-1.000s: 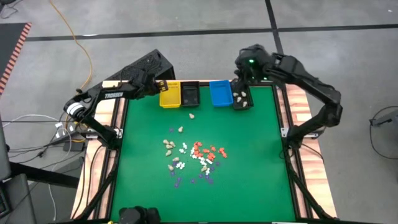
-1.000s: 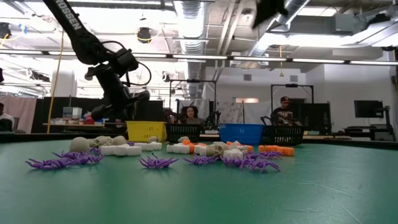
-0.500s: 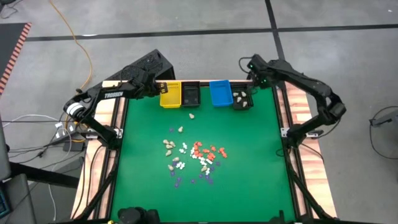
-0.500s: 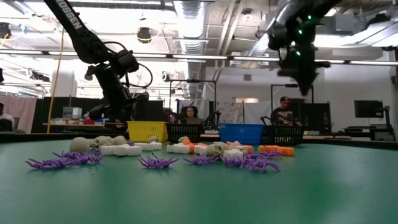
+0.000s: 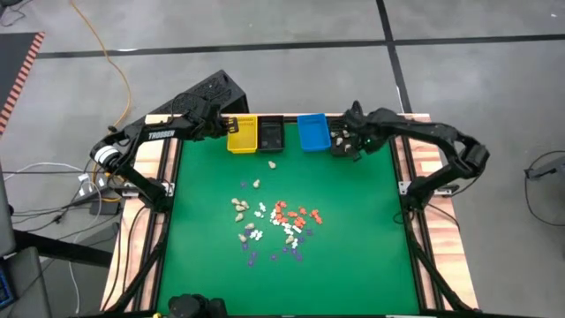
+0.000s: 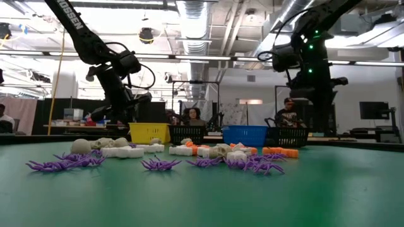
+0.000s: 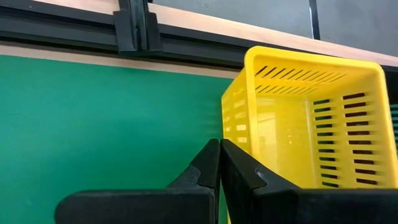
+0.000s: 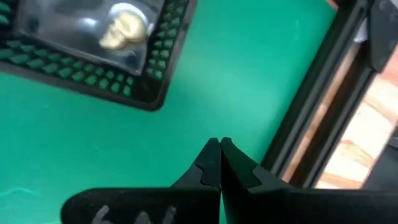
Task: Sort Halloween decoration
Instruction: Adjust the colored baskets
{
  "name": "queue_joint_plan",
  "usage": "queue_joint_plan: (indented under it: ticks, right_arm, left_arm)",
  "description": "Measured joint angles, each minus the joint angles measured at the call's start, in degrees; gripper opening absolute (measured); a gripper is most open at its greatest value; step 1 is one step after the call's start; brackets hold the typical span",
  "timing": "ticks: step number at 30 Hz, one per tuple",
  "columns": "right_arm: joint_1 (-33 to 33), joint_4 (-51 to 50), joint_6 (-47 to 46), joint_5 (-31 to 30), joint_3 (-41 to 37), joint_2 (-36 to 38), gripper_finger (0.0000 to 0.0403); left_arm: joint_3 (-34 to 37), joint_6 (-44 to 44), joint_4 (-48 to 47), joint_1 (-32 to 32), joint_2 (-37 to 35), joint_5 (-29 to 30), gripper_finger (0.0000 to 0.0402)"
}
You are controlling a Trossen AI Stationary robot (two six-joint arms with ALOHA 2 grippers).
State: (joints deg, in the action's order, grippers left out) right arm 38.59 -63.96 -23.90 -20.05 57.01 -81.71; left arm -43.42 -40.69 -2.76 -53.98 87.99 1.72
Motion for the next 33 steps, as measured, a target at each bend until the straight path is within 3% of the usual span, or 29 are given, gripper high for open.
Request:
queue_joint_plan:
  ticks: [13,17,21,24,33]
  right_arm:
    - [-4.73,8.36,-1.14,4.20,-0.50,-0.02,0.0020]
    - [-5.43,13.16,2.54,5.18,-0.50,0.00,0.0020]
    - [-7.31,18.96,6.64,5.92,-0.50,0.01,0.0020]
    - [-9.00,21.31,9.07,9.80,-0.50,0.02,0.0020]
    - [-15.11,18.35,10.30,12.44,-0.50,0.00,0.0020]
  left_arm:
    - [0.00,-0.47,0.72,0.00,0.00,-1.82,0.0000]
    - [0.00,-0.46,0.98,0.00,-0.71,-2.95,0.0000]
    - [0.00,0.00,0.75,0.00,-3.14,-2.47,0.0000]
    - [-0.02,0.63,-0.69,-0.06,-5.49,0.18,0.0000]
    - [-0.04,0.56,-4.72,-0.08,-13.42,0.46,0.0000]
